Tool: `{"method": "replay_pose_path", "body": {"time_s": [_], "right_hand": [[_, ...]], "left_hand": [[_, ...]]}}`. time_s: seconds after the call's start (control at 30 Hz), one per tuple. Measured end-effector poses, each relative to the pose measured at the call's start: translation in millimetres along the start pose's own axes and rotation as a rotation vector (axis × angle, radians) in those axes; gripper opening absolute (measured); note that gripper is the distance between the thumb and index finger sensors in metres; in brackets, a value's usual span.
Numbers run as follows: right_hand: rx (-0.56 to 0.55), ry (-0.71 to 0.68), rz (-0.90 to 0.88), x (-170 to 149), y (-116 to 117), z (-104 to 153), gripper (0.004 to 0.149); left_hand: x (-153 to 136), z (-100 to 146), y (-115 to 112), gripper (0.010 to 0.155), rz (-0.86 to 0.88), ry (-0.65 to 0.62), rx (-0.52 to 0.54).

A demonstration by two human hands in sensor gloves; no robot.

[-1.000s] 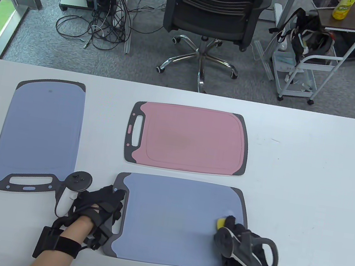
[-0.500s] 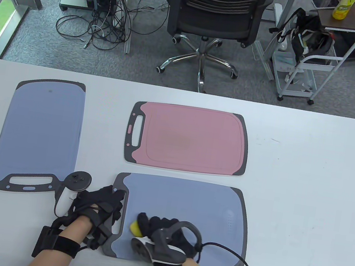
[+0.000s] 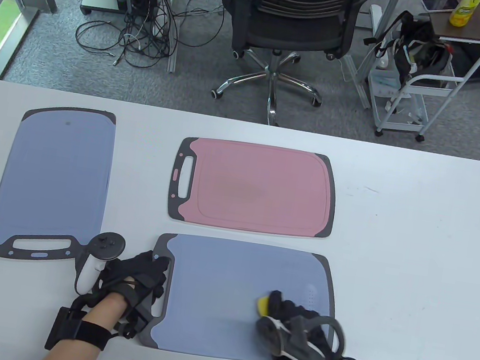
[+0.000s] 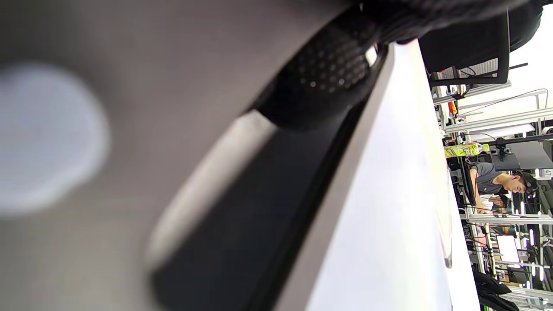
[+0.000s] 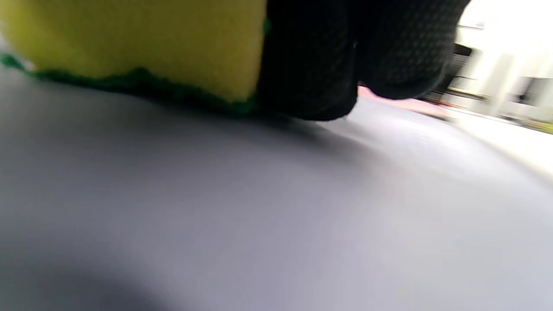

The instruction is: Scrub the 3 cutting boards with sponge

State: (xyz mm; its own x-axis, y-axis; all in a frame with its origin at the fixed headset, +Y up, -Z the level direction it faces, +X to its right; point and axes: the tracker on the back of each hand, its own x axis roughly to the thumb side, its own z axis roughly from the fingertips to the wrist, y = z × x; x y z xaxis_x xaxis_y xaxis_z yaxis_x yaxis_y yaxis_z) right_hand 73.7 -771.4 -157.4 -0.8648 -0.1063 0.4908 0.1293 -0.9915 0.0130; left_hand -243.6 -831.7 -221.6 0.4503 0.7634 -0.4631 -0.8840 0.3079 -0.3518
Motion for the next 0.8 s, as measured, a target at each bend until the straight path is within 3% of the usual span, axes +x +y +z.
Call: {"method": "replay_pose_path", "body": {"time_s": [0.1,0.17,0.23,0.4,0.63,0.7,0.8], "right_hand": [[-0.037,-0.213,0.054,82.8,-16.1,-30.2,0.074],[-0.068,-0.3,0.066,116.9,-22.0,-39.9,0.073],[-0.063,-0.301,0.078,126.1,-23.9,-43.3,0.073],[-0.014,-0.146,0.069,57.4,-13.0,-23.0,0.072],[0.128,0.354,-0.006,-111.3,21.2,64.9,0.072],[0.112,0.411,-0.043,-126.6,24.1,74.8,0.072],[0.092,0.347,-0.009,-105.7,20.2,62.6,0.073]], "left_hand": [[-0.9,-0.8,0.7,0.054,0.017,-0.001,-0.018],[-0.8,-0.8,0.7,0.054,0.021,-0.001,-0.022],[-0.8,-0.5,0.4,0.054,0.023,-0.002,-0.024],[-0.5,-0.5,0.3,0.054,0.016,-0.003,-0.02],[3.6,3.5,-4.6,0.052,-0.053,0.004,0.065],[3.8,3.5,-5.1,0.052,-0.046,0.004,0.06],[3.8,3.2,-5.0,0.052,-0.034,0.008,0.053]]}}
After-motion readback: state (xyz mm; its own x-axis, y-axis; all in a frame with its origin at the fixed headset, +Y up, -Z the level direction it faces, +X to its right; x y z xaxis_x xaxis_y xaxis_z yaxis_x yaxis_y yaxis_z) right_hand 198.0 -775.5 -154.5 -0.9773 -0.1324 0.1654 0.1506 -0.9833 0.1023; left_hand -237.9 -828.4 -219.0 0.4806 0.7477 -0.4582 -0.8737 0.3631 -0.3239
